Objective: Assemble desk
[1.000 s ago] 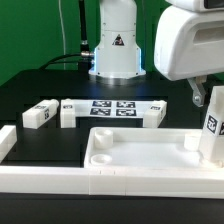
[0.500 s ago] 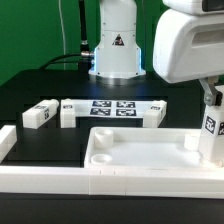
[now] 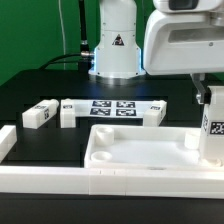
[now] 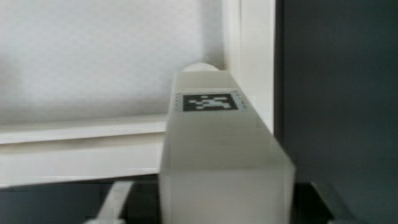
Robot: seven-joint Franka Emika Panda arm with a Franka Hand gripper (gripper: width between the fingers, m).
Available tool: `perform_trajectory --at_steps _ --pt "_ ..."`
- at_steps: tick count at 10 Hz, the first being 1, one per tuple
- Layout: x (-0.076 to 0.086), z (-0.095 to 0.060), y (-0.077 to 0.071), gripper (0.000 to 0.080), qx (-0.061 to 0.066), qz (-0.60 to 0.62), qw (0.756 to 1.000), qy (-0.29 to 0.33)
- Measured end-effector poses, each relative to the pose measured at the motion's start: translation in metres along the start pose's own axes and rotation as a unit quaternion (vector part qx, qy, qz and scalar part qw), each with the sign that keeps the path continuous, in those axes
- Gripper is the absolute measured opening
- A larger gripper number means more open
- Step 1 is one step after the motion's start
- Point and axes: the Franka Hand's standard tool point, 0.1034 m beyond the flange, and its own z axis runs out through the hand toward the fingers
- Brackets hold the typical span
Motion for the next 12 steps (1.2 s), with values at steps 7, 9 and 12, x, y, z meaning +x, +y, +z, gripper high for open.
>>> perform_trajectory --at_steps 7,9,12 --pt "0.0000 -0.0004 0.0038 0.0290 0.006 0.235 0.972 0.008" --pt "-0.0002 -0.0003 0.0048 0.0290 0.009 0.291 0.957 0.007" --pt "-0.0026 0.0003 0.0077 0.0290 0.028 0.411 0.911 0.012"
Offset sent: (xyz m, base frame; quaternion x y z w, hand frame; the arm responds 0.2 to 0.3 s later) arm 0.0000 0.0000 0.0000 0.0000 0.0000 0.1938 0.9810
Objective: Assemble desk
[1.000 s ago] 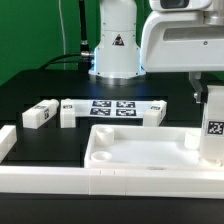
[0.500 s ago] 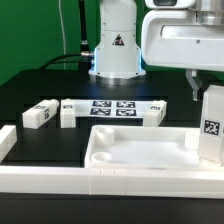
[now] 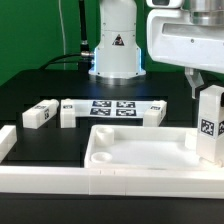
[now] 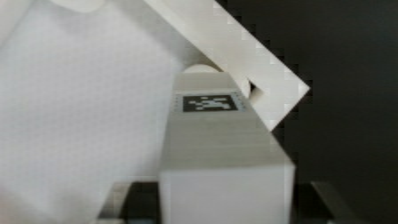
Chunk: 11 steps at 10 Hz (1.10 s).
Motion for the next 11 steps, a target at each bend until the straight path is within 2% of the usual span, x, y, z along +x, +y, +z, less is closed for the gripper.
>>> perform_trajectory --at_steps 2,3,4,5,6,7,8,11 --pt "-0.001 0.000 0.001 0.0290 0.007 0.067 0.998 0.001" --pt "-0.004 0.000 0.000 0.0367 0.009 0.100 0.995 -0.004" --pt "-0.006 0.001 -0.001 0.0507 0.010 0.105 0.994 -0.006" --pt "-0.006 0.001 -0.001 0.0507 0.010 0.090 0.996 -0.006" --pt "-0.007 0.001 -0.001 0.0620 0.009 0.072 0.997 -0.006" --pt "-0.010 0.002 -0.002 0.0620 0.005 0.032 0.999 -0.004" --pt "-0.013 0.003 -0.003 0.0643 0.005 -0.019 1.000 -0.004" --pt "-0.013 0.003 -0.003 0.0649 0.006 -0.131 0.991 -0.004"
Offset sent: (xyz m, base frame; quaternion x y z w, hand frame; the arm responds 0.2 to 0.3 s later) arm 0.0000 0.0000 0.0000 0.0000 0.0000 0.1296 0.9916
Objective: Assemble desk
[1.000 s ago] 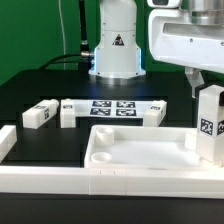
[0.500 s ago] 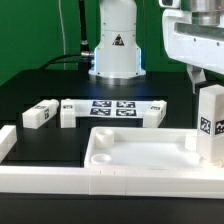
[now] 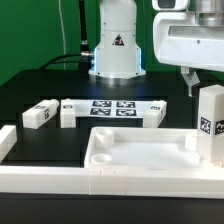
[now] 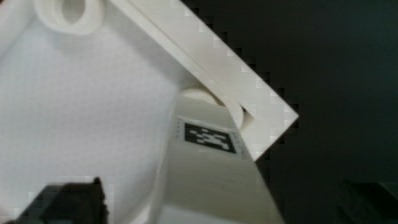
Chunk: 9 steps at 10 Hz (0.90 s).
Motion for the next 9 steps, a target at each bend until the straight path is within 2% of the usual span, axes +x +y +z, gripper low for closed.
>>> perform_trajectory --at_steps 3,4,5,9 --pt "-0.0001 0.0002 0.0000 0.0649 0.000 -0.114 0.994 0.000" --pt "-0.0008 0.0003 -0.0006 0.0649 -0.007 -0.172 0.985 0.004" --pt "-0.0023 0.0004 -0.0025 0.0649 -0.011 -0.232 0.973 0.008" --pt "0.0000 0.0008 -0.0041 0.0649 -0.009 -0.385 0.923 0.014"
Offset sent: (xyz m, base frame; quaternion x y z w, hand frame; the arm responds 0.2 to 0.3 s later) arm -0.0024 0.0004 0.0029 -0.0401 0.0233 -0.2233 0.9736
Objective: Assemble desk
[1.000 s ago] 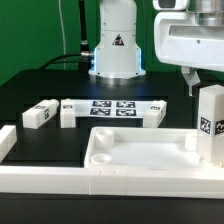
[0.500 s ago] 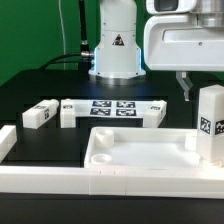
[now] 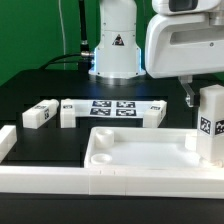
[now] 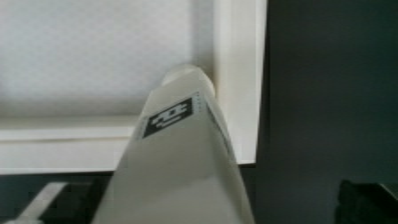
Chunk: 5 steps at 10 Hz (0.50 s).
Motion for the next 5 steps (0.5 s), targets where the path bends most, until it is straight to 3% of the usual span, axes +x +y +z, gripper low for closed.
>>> perform_trajectory --at_steps 2,3,5 --pt "0.0010 -0.0004 0.0031 0.0649 -0.012 -0.099 0.995 0.001" --pt "0.0017 -0.0007 0.0033 0.0649 -0.012 -0.099 0.995 0.003" --pt "0.0017 -0.0005 0.0033 0.0400 -0.012 -0.099 0.995 0.003"
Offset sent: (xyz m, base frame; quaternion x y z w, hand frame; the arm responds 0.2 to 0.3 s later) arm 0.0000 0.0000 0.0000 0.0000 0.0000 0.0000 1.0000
